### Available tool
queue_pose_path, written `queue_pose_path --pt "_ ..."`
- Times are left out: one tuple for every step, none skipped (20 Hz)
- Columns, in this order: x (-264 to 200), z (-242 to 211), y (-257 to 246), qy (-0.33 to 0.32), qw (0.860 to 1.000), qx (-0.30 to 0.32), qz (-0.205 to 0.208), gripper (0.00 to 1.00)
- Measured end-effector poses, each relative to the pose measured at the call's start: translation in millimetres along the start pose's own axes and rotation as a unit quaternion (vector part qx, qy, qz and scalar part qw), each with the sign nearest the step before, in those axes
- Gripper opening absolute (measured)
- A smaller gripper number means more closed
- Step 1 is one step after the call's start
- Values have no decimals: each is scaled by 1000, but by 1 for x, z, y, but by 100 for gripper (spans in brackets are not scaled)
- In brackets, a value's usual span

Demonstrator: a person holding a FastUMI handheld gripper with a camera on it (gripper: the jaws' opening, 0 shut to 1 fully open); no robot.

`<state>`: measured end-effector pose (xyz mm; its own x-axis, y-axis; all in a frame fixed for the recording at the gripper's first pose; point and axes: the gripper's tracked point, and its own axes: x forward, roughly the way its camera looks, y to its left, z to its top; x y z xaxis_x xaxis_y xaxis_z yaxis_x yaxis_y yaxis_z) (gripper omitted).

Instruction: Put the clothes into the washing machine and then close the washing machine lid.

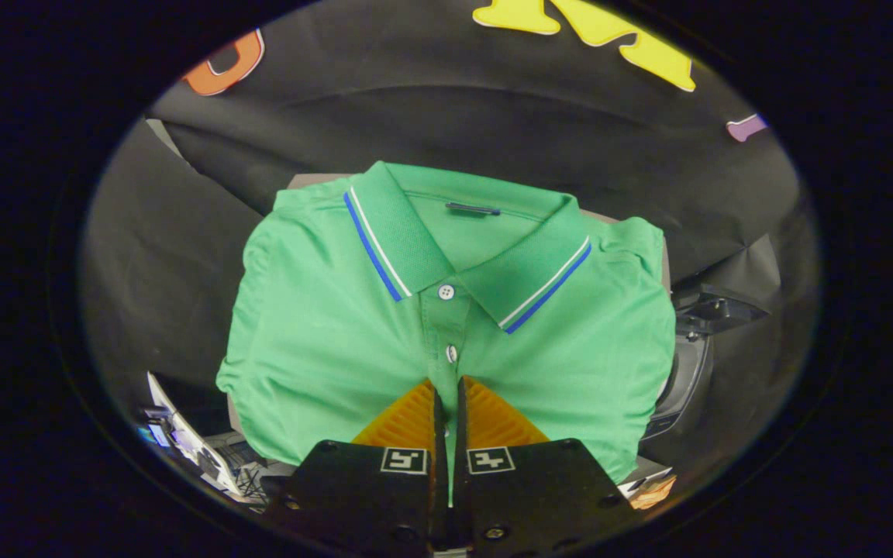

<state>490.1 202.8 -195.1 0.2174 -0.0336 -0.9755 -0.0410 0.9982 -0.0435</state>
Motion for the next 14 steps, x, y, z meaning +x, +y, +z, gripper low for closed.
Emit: queue_pose_path --pt "-9 -2 1 -2 1000 1 8 6" --pt "-19 -3 1 -4 1000 1 16 6" --pt "-29 -5 0 -7 1000 1 25 6" --pt "-36 -1 0 -11 999 2 33 6" --pt "-45 1 -2 -17 999 6 41 6" --pt "-56 3 -5 -21 999 10 48 6" --pt "-67 -1 -10 -25 998 14 54 6" --pt "-78 -3 -18 -32 998 17 58 6" --pt "-89 -8 -24 -38 997 19 63 6" --pt "-99 -8 -32 -45 997 21 64 6" --pt "-108 -9 -38 -52 996 24 66 5" --pt "-119 -11 -44 -56 996 27 68 5" --pt "-130 -14 -51 -60 995 33 71 5" --pt "-139 -17 -59 -64 994 40 73 6"
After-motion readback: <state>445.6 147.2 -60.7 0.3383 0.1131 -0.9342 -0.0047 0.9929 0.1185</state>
